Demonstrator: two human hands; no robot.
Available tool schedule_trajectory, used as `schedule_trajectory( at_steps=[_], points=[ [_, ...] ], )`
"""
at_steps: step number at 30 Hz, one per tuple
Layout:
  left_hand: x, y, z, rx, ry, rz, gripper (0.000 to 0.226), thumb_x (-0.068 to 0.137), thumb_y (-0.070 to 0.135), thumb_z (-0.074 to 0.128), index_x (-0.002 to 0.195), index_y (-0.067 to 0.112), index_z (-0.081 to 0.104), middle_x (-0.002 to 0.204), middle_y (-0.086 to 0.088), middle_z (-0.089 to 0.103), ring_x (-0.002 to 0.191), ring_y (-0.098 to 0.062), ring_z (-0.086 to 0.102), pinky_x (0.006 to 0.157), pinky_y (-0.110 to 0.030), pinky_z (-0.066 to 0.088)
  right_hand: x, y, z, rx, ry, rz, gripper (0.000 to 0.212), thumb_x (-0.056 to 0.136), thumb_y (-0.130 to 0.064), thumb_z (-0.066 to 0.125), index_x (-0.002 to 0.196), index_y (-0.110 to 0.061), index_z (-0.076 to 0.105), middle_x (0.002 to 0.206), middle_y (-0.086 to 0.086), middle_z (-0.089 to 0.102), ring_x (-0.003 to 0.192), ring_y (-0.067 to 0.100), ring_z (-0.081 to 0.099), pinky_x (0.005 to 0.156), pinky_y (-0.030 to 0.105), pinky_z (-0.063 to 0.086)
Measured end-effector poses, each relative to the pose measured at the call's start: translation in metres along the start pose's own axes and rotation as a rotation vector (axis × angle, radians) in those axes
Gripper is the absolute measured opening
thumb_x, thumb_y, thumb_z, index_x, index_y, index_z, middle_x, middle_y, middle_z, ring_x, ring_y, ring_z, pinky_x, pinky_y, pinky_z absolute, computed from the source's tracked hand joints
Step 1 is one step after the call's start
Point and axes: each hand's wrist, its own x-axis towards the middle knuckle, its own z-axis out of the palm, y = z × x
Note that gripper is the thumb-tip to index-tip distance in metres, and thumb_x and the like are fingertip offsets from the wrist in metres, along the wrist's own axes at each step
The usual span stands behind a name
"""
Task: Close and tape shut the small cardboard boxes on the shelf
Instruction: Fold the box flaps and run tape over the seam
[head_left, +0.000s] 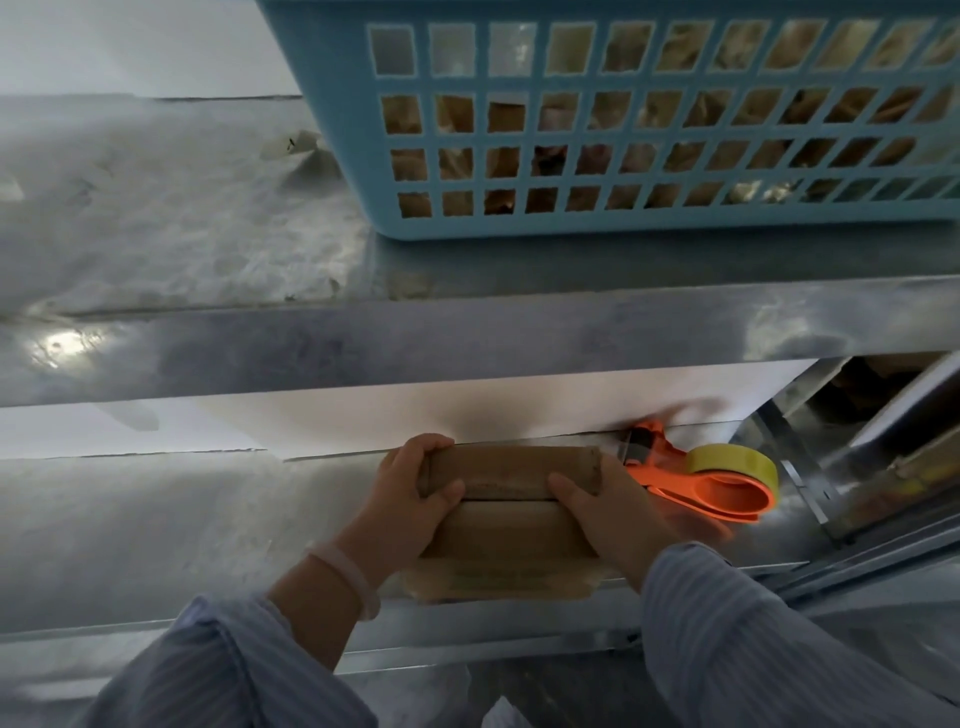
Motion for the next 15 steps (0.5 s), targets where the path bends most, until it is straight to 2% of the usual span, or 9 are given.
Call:
schedule_trajectory(
  at_steps=[3,4,6,7,9,11,12,13,15],
  points=[
    [-0.003,-0.002,-0.006,-0.114,-0.066,-0.021,0.043,0.097,0.012,0.056,0.133,0.034,0.043,0.131,-0.002,0.045,0.108,-0.013,0.050,0.082,-0.010,0.042,0.003,0.010,-0.002,0.065,-0.044,0.042,0.055,0.093,-0.048,0.057,0.143,-0.030,0.041,0.132,-0.003,0.056,0.117,0.020,0.054,0.108,0.045,0.041],
    [-0.006,-0.003,-0.008,-0.196,-0.105,-0.044,0.049,0.099,0.013,0.053,0.139,0.036,0.038,0.135,0.002,0.044,0.111,-0.011,0.051,0.086,-0.010,0.044,0.002,0.011,-0.002,0.124,-0.063,0.071,0.059,0.093,-0.050,0.056,0.147,-0.034,0.036,0.137,-0.002,0.053,0.120,0.021,0.053,0.108,0.047,0.041],
    [-0.010,-0.003,-0.010,-0.463,-0.129,-0.135,0.063,0.101,0.015,0.049,0.151,0.042,0.021,0.144,0.011,0.037,0.124,-0.013,0.048,0.104,-0.023,0.042,0.003,0.013,-0.002,0.327,-0.100,0.140,0.062,0.095,-0.049,0.055,0.150,-0.044,0.026,0.143,-0.001,0.047,0.120,0.025,0.054,0.105,0.049,0.046],
    [-0.010,-0.003,-0.009,-0.585,-0.107,-0.190,0.068,0.101,0.017,0.048,0.153,0.043,0.012,0.147,0.014,0.033,0.129,-0.013,0.044,0.110,-0.029,0.039,0.001,0.010,-0.003,0.438,-0.135,0.187,0.062,0.096,-0.047,0.054,0.150,-0.046,0.024,0.143,0.000,0.046,0.117,0.027,0.056,0.100,0.050,0.050],
    [-0.010,-0.003,-0.007,-0.702,-0.041,-0.271,0.069,0.103,0.021,0.045,0.154,0.041,0.003,0.154,0.015,0.027,0.134,-0.012,0.038,0.112,-0.031,0.035,0.000,0.006,-0.004,0.554,-0.161,0.255,0.058,0.097,-0.047,0.052,0.148,-0.050,0.024,0.142,-0.001,0.047,0.111,0.028,0.059,0.092,0.048,0.055],
    [-0.012,0.002,-0.005,-0.691,-0.021,-0.307,0.065,0.103,0.028,0.043,0.154,0.040,0.005,0.157,0.012,0.025,0.132,-0.013,0.039,0.111,-0.030,0.035,-0.001,0.006,-0.003,0.518,-0.128,0.253,0.052,0.095,-0.054,0.050,0.143,-0.051,0.030,0.141,-0.006,0.048,0.114,0.025,0.058,0.095,0.048,0.053],
    [-0.013,0.004,-0.005,-0.634,-0.022,-0.310,0.062,0.103,0.031,0.043,0.154,0.040,0.008,0.156,0.009,0.026,0.131,-0.015,0.040,0.111,-0.030,0.034,0.000,0.009,-0.002,0.460,-0.103,0.227,0.056,0.092,-0.058,0.051,0.144,-0.048,0.033,0.143,-0.007,0.047,0.119,0.023,0.056,0.101,0.048,0.049],
    [-0.013,0.006,-0.004,-0.557,-0.026,-0.295,0.059,0.103,0.033,0.042,0.154,0.039,0.012,0.152,0.007,0.029,0.131,-0.017,0.040,0.110,-0.028,0.032,0.000,0.012,-0.002,0.377,-0.086,0.196,0.059,0.090,-0.060,0.050,0.145,-0.045,0.035,0.144,-0.009,0.046,0.123,0.021,0.052,0.105,0.045,0.044],
    [-0.018,0.011,-0.002,-0.443,0.048,-0.241,0.052,0.104,0.033,0.041,0.153,0.032,0.025,0.143,0.006,0.035,0.126,-0.015,0.040,0.102,-0.023,0.032,-0.005,0.010,-0.001,0.249,-0.053,0.112,0.051,0.098,-0.052,0.044,0.147,-0.040,0.036,0.134,-0.011,0.046,0.118,0.015,0.047,0.103,0.034,0.038]
  ],
)
